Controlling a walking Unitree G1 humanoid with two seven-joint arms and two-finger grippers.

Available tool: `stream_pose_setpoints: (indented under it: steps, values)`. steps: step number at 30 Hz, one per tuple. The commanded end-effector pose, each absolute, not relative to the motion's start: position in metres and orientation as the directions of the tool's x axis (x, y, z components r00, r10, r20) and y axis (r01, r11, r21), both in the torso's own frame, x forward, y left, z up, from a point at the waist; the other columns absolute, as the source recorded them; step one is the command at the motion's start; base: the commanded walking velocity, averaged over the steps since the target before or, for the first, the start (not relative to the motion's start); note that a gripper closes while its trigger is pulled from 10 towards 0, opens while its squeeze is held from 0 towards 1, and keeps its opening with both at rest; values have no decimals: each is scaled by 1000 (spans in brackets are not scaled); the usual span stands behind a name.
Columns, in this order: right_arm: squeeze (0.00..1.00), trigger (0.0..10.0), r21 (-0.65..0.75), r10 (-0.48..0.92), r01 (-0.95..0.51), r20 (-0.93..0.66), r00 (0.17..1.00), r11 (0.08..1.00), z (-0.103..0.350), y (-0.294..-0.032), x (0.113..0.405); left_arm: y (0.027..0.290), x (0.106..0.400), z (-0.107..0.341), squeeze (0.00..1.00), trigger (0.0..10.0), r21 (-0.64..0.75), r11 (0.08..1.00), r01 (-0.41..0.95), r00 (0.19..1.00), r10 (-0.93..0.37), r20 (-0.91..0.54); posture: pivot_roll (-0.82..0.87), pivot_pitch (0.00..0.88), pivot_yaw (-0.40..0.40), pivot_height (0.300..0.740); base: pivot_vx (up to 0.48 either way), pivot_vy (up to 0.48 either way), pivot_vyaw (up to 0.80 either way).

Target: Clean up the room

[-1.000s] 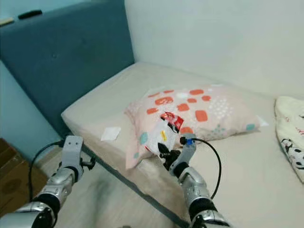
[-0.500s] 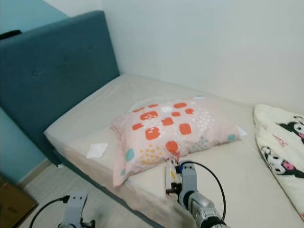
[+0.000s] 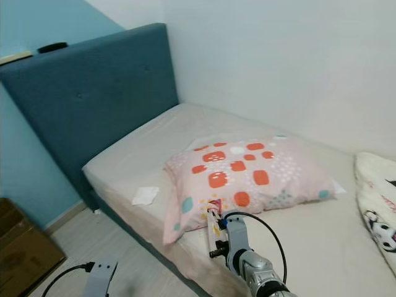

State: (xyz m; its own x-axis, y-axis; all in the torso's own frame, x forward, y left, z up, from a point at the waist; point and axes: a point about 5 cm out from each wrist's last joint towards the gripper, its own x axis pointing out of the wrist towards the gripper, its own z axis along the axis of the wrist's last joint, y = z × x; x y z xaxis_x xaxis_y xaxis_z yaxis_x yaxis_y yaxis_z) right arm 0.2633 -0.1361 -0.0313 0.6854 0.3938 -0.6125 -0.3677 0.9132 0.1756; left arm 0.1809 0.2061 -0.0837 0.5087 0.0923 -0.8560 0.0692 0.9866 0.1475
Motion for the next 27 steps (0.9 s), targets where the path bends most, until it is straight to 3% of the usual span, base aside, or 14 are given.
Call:
stream_pose_setpoints:
  steps: [1, 9, 15, 18, 22, 27]
  values:
    - [0, 10000, 187, 401, -367, -604, 689, 911, -31, -134, 263, 202, 183, -83, 0, 10000, 149, 984, 94, 510, 81, -856, -7, 0, 4, 725, 0, 0, 731]
    - [0, 10000, 192, 367, -317, -600, 711, 929, -31, -141, 264, 203, 181, -84, 0, 10000, 145, 986, 88, 509, 80, -857, -8, 0, 9, 725, 0, 0, 731]
    - [0, 10000, 153, 196, -125, -684, 703, 980, -44, -164, 251, 206, 180, -84, 0, 10000, 136, 988, 68, 509, 82, -857, 1, 0, -2, 725, 0, 0, 727]
    - [0, 10000, 177, 103, 44, -736, 669, 983, -58, -174, 232, 205, 179, -85, 0, 10000, 133, 986, 97, 500, 67, -863, 8, 0, -4, 725, 0, -419, 694]
    - [0, 10000, 196, 93, 81, -738, 668, 977, -60, -176, 228, 205, 178, -85, 0, 10000, 119, 990, 78, 501, 64, -863, 5, 0, 1, 725, 0, -466, 695]
    - [0, 10000, 205, 101, 78, -736, 669, 976, -61, -176, 227, 205, 177, -86, 0, 10000, 124, 990, 73, 496, 72, -865, -1, 0, 5, 725, 0, 0, 694]
